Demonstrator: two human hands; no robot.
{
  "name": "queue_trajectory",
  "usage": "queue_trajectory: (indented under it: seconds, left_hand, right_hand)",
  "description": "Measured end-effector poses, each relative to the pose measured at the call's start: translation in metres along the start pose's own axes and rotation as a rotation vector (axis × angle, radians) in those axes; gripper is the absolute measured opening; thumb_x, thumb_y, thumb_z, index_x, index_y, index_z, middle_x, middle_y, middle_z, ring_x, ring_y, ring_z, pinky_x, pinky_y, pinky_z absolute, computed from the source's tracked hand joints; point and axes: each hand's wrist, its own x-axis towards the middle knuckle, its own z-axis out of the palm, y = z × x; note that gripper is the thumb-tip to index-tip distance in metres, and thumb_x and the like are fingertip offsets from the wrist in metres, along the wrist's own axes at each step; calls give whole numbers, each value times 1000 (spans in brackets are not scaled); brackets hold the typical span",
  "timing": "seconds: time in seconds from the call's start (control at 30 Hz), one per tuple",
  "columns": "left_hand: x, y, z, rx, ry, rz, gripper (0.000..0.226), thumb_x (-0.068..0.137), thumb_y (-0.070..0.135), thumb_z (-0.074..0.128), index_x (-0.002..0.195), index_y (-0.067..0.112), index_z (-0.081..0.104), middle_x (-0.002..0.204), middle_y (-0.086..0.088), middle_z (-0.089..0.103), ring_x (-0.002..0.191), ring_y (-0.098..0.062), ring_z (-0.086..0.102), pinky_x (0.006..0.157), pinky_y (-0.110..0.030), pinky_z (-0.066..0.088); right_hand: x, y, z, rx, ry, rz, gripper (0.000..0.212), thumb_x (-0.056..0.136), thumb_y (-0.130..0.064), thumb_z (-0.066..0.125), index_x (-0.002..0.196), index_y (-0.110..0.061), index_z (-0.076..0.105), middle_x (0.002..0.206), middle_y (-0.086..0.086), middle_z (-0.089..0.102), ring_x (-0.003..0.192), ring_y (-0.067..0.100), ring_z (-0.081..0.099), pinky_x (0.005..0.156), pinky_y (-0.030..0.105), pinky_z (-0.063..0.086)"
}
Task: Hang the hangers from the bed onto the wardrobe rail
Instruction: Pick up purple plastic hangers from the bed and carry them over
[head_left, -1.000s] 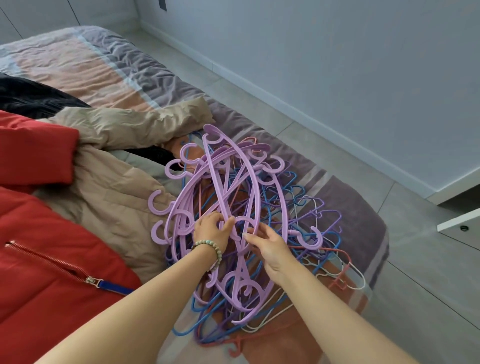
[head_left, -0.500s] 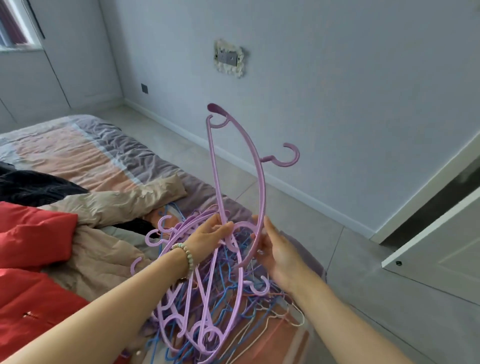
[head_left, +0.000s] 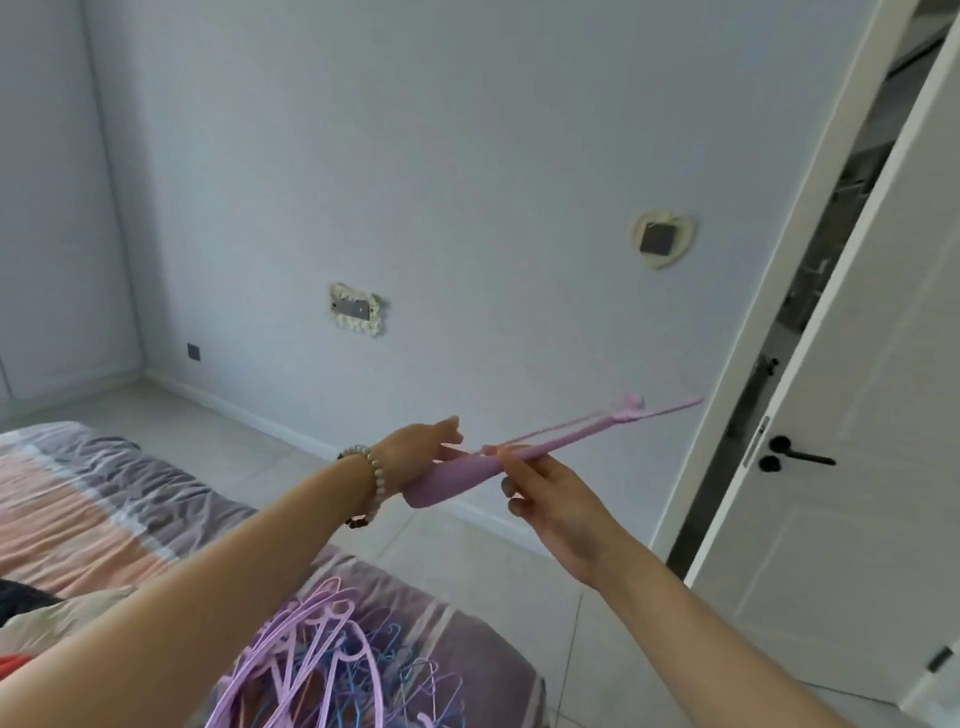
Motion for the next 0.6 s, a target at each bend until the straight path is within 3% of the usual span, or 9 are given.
queue_trajectory:
  seconds: [0.13,0.23,0.33,0.43,0.53,0.6]
  left_hand:
    - [-28,70,43,211,-189,94,56,98,46,23,112,6,59,92,-5,68,70,-17,64,65,-25,55]
    - [-48,113,85,236,-240,270,53,96,49,30,96,9,64,84,-2,68,67,-17,64,68,-28,55]
    - [-63,152,136,198,-315,493,51,92,49,36,94,7,65,82,-3,68,68,-16,66,66,-27,57]
    - [-87,194,197,109,-406,671,56,81,56,41,88,6,65,77,-4,69,62,-16,67,60,-25,56]
    - [-114,237,257,46,-452,799,56,75,56,44,84,5,64,72,-4,70,56,-16,66,55,-26,57]
    - [-132,263,298,28,-494,862,49,77,54,44,79,9,64,69,-1,70,51,-13,64,52,-23,55]
  right_hand:
    - [-38,-57,-24,-148,292,-93,38,72,-47,68,91,-15,72,83,-1,61,75,14,46,69,25,39]
    - [-80,-96,-49,-234,487,-207,25,79,-42,67,86,-19,74,78,-7,69,71,7,57,69,19,42]
    - [-128,-130,-81,-339,651,-337,17,82,-40,65,77,-24,70,73,-13,71,70,-2,64,69,20,45]
    - [-181,-163,-118,-408,818,-446,19,84,-40,63,78,-24,70,74,-7,73,73,2,67,69,17,48]
    - [-239,-196,-156,-469,944,-492,27,89,-44,52,81,-24,70,75,-10,72,71,1,66,55,5,45]
    - [-280,-214,-181,-520,1020,-488,34,91,-47,47,87,-23,71,81,-9,73,79,9,68,61,9,49]
